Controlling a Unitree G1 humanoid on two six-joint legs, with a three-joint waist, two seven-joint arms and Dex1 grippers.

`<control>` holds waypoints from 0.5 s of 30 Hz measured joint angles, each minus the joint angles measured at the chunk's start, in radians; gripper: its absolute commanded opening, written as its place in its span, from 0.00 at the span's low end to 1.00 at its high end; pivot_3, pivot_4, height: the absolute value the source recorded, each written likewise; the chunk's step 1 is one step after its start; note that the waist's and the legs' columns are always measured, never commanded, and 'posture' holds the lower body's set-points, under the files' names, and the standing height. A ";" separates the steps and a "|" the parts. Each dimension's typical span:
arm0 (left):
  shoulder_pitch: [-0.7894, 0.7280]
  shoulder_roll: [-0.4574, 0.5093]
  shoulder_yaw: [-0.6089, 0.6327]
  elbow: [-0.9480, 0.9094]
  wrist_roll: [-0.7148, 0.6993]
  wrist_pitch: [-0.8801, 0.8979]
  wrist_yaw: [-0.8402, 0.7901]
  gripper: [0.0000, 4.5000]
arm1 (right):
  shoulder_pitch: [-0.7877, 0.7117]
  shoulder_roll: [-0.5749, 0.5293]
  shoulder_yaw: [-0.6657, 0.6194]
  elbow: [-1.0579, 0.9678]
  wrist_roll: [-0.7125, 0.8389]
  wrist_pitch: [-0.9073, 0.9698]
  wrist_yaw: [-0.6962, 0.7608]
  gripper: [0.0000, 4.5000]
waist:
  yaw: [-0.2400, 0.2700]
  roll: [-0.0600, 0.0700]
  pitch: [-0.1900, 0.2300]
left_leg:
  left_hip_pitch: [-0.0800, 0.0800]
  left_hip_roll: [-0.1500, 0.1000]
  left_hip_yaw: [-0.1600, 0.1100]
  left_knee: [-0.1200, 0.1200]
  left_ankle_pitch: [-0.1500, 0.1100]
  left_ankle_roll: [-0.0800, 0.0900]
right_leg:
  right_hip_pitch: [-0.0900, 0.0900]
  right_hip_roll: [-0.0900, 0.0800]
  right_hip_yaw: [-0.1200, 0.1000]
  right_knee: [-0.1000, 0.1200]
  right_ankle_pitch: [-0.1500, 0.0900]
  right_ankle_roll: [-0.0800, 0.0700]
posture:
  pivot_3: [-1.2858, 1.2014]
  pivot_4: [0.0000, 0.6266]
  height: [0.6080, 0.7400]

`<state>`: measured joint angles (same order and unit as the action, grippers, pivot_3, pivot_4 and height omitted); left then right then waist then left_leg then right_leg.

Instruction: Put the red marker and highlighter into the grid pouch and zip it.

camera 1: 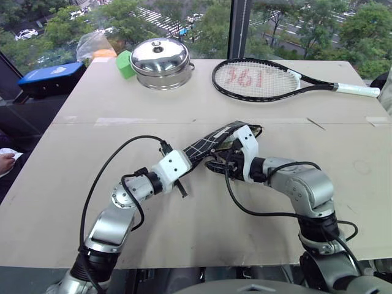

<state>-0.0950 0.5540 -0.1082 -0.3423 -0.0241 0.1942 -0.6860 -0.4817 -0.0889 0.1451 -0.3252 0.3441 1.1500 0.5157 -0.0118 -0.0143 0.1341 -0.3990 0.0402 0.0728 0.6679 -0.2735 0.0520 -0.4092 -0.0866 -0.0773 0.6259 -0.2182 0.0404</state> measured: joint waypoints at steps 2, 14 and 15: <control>0.002 0.003 0.000 -0.001 0.002 -0.001 0.001 0.00 | -0.001 0.004 0.000 0.002 0.002 -0.006 -0.007 0.04 | 0.000 0.000 0.000 | 0.000 0.000 0.000 0.000 0.000 0.000 | 0.000 0.000 0.000 0.000 0.000 0.000 | 0.52 0.24 1.00; 0.017 0.026 0.001 0.016 0.036 -0.049 0.020 0.00 | 0.030 -0.200 -0.133 0.017 0.034 -0.019 -0.060 0.02 | 0.010 0.001 0.001 | 0.000 -0.001 0.000 0.000 0.000 0.000 | 0.000 -0.002 0.000 -0.002 0.000 0.000 | 0.52 0.24 1.00; 0.016 0.032 0.003 0.029 0.043 -0.057 0.024 0.00 | 0.034 -0.253 -0.170 0.039 0.018 -0.025 -0.066 0.02 | 0.011 0.001 0.001 | 0.000 -0.001 0.001 0.000 0.000 0.000 | 0.000 -0.002 0.000 -0.002 0.000 -0.001 | 0.52 0.24 1.00</control>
<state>-0.0790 0.5855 -0.1051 -0.3137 0.0190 0.1370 -0.6615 -0.4478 -0.3414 -0.0249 -0.2862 0.3617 1.1251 0.4499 -0.0011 -0.0131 0.1350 -0.3993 0.0391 0.0734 0.6680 -0.2738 0.0525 -0.4092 -0.0886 -0.0768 0.6238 -0.2186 0.0396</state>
